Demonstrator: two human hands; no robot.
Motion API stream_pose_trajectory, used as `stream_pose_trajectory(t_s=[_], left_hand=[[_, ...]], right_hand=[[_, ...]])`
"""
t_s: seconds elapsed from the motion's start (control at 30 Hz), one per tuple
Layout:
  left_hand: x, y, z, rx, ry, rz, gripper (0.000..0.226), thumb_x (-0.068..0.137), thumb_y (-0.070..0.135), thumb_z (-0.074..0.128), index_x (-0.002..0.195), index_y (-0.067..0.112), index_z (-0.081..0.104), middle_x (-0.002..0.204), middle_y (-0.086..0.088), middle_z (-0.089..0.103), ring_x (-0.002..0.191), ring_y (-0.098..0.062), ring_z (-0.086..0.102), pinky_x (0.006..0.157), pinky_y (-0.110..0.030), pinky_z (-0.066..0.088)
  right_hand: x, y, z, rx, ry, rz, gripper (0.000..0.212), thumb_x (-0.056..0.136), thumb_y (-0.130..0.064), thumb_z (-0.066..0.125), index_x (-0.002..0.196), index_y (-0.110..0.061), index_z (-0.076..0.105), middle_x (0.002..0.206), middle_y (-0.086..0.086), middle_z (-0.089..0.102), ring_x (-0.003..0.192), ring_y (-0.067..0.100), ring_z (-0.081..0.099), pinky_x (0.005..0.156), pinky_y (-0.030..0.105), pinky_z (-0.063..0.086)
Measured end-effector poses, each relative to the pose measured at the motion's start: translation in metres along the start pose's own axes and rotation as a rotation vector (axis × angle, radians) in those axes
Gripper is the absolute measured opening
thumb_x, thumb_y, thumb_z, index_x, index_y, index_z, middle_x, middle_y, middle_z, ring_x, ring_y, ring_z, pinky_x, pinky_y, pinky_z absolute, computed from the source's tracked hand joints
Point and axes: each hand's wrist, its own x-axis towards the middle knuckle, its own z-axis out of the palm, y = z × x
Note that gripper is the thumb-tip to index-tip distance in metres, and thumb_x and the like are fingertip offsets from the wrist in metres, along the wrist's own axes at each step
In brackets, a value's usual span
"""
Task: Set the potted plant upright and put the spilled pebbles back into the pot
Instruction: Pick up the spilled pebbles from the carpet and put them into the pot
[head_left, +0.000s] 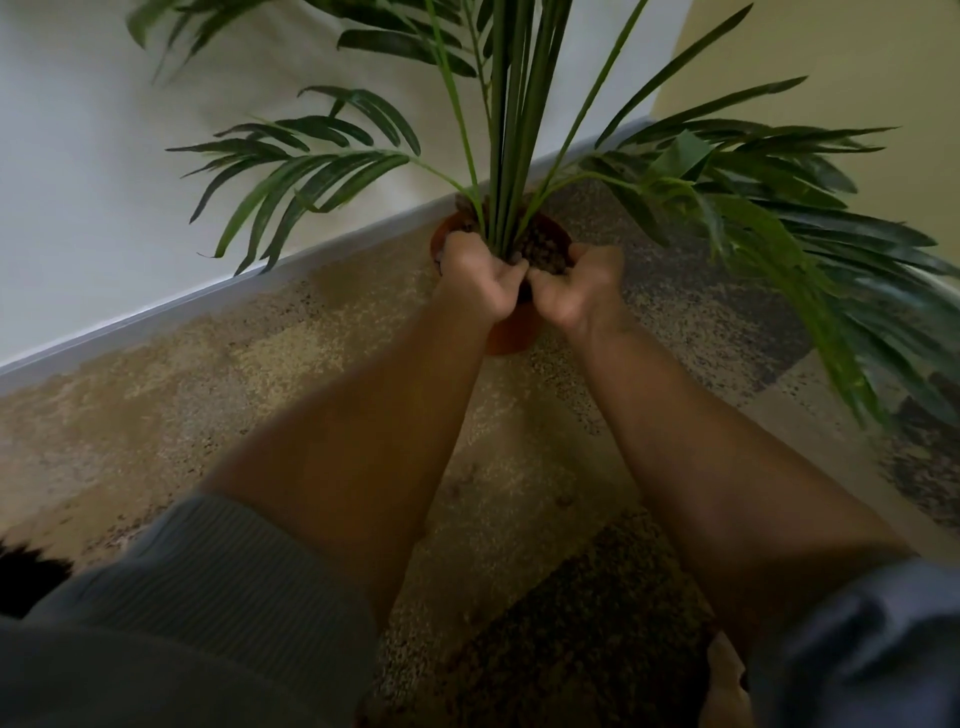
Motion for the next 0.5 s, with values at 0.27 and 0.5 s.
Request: stream_pose_trajectory(t_s=[0.27, 0.5], left_hand=[[-0.006, 0.0, -0.01, 0.019, -0.031, -0.044, 0.054, 0.105, 0.025, 0.027, 0.148, -0.007, 0.023, 0.153, -0.023, 0.031, 0.141, -0.034, 0.033, 0.116, -0.04, 0.033], [-0.005, -0.007, -0.034, 0.068, -0.018, -0.038, 0.048, 0.102, 0.03, 0.036, 0.137, -0.002, 0.047, 0.129, -0.019, 0.059, 0.119, -0.024, 0.059, 0.091, -0.029, 0.053]], right_hand=[[-0.001, 0.0, -0.007, -0.047, 0.05, -0.014, 0.053, 0.099, -0.011, 0.022, 0.151, 0.002, 0.024, 0.155, 0.023, 0.03, 0.142, 0.033, 0.034, 0.118, 0.045, 0.031], [-0.019, 0.014, -0.023, -0.211, 0.005, -0.072, 0.043, 0.099, -0.009, 0.032, 0.14, 0.0, 0.043, 0.139, 0.017, 0.052, 0.128, 0.025, 0.054, 0.105, 0.037, 0.047]])
